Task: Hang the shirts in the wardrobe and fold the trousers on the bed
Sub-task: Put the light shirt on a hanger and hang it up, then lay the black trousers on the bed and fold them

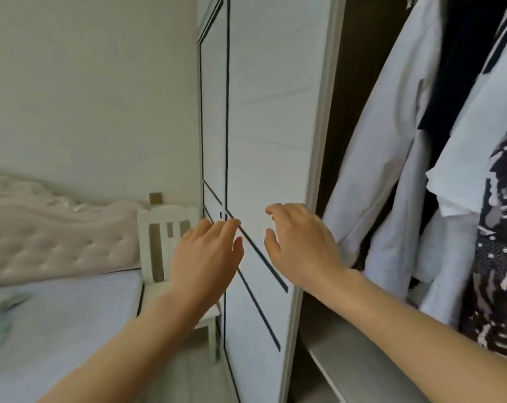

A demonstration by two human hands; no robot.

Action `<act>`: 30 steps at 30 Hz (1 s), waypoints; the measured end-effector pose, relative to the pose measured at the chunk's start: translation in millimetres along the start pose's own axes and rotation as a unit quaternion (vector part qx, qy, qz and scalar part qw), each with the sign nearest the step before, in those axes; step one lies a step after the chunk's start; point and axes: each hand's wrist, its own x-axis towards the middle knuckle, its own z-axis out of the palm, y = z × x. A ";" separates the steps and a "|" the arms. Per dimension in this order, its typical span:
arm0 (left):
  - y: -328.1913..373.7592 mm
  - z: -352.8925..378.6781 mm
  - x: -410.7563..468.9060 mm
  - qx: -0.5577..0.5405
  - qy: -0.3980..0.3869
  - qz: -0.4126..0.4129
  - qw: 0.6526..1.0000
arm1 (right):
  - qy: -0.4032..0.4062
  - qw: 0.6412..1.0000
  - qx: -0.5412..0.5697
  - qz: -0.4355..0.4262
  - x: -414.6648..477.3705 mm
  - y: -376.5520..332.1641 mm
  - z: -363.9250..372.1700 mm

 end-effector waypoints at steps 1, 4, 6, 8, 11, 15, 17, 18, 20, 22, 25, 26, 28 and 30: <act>-9.4 -4.0 -17.3 0.012 -0.019 -0.018 1.000 | -0.012 1.000 0.015 -0.008 -5.4 -11.5 8.4; -37.3 -18.5 -66.2 0.045 -0.063 -0.068 0.995 | -0.053 0.996 0.065 -0.026 -21.9 -47.0 33.5; -57.0 -28.2 -98.3 0.060 -0.075 -0.091 0.991 | -0.085 0.991 0.095 -0.039 -33.1 -73.2 50.4; -77.2 -38.3 -131.9 0.069 -0.095 -0.129 0.985 | -0.114 0.983 0.135 -0.054 -45.1 -103.0 68.3; -108.4 -50.7 -186.1 0.081 -0.112 -0.189 0.972 | -0.151 0.969 0.182 -0.068 -62.6 -151.5 97.1; -152.9 -55.5 -269.2 0.096 -0.138 -0.272 0.948 | -0.205 0.949 0.219 -0.097 -89.1 -223.1 140.6; -171.2 -54.4 -316.1 0.094 -0.166 -0.320 0.928 | -0.234 0.939 0.227 -0.113 -108.4 -257.8 162.1; -179.0 -53.2 -339.5 0.092 -0.180 -0.343 0.917 | -0.250 0.933 0.232 -0.119 -119.4 -274.0 172.5; -193.4 -51.7 -385.6 0.087 -0.206 -0.392 0.892 | -0.290 0.917 0.240 -0.129 -141.6 -305.1 193.0; -203.0 -50.0 -426.2 0.084 -0.223 -0.430 0.871 | -0.325 0.904 0.242 -0.138 -161.8 -330.1 210.8; -205.3 -48.8 -488.9 0.078 -0.247 -0.481 0.838 | -0.383 0.877 0.239 -0.164 -200.4 -365.2 237.1; -203.6 -47.9 -509.1 0.078 -0.259 -0.501 0.822 | -0.407 0.866 0.233 -0.175 -215.3 -375.5 246.6; -198.2 -45.6 -545.0 0.073 -0.274 -0.547 0.788 | -0.451 0.842 0.221 -0.195 -243.3 -393.9 264.2; -192.2 -43.9 -576.4 0.066 -0.302 -0.590 0.746 | -0.493 0.816 0.214 -0.213 -267.6 -411.5 279.3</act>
